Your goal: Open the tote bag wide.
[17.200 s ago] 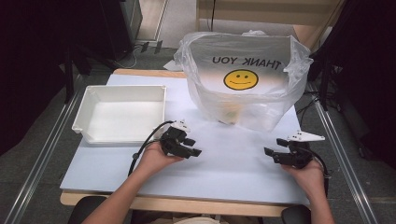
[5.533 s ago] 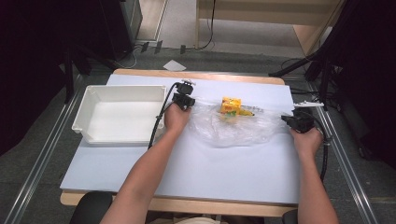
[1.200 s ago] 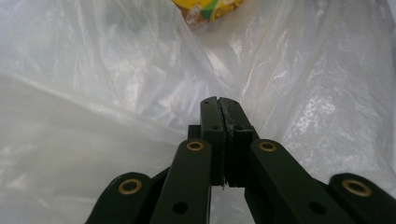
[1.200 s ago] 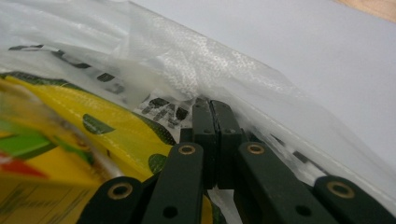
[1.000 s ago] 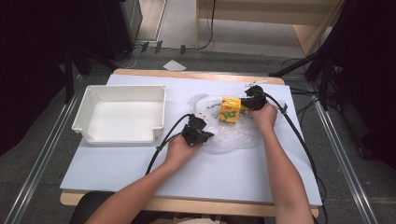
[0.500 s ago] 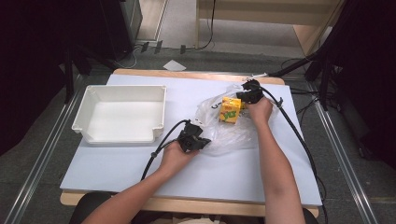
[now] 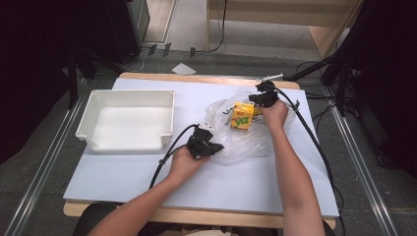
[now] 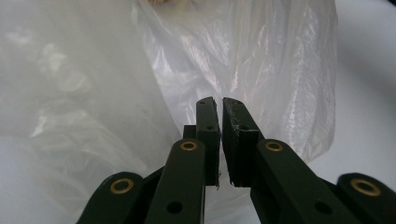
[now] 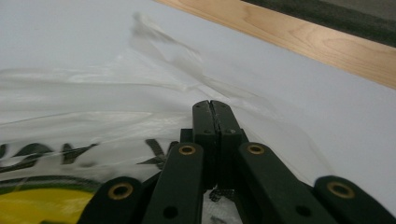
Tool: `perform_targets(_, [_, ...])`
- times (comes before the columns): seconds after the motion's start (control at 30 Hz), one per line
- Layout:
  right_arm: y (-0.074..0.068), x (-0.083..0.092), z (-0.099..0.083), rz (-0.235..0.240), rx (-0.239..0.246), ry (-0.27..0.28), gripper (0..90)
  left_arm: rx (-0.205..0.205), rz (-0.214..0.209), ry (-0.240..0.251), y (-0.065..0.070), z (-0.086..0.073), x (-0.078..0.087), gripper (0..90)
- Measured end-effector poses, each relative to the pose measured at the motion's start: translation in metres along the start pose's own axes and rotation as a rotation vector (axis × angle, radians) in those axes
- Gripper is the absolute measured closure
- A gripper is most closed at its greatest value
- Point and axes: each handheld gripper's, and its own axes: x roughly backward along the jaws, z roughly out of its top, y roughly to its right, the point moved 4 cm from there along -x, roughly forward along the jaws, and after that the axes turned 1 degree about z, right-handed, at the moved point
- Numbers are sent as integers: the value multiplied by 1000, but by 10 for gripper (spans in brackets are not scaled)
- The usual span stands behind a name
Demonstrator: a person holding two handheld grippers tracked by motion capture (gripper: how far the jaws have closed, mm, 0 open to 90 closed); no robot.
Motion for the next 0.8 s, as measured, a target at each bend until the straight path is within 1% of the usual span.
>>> perform_targets(0.1, [-7,9,1,16,33,5,900,-1,-2,14,-2,6,4,842])
perform_targets(0.13, [-9,13,1,15,53,8,900,-1,-4,20,-3,9,5,834])
perform_targets(0.2, [-13,19,1,18,79,12,900,10,-11,34,-5,14,8,816])
perform_targets(0.27, [-16,26,0,26,91,17,900,14,-13,47,-6,19,12,803])
perform_targets(0.3, [-17,29,0,26,93,22,900,12,-18,52,-8,22,15,800])
perform_targets(0.4, [-18,38,-1,49,56,29,893,12,-17,61,-9,28,19,791])
perform_targets(0.53, [-20,51,-5,68,50,49,872,1,-36,55,-11,35,23,749])
perform_targets(0.63, [-22,61,-8,67,55,62,872,-9,-46,58,-12,41,27,728])
perform_targets(0.73, [-24,71,-14,66,60,70,872,-10,-50,70,-14,46,30,708])
perform_targets(0.8, [-25,78,-20,70,58,76,872,-12,-52,68,-16,49,31,696])
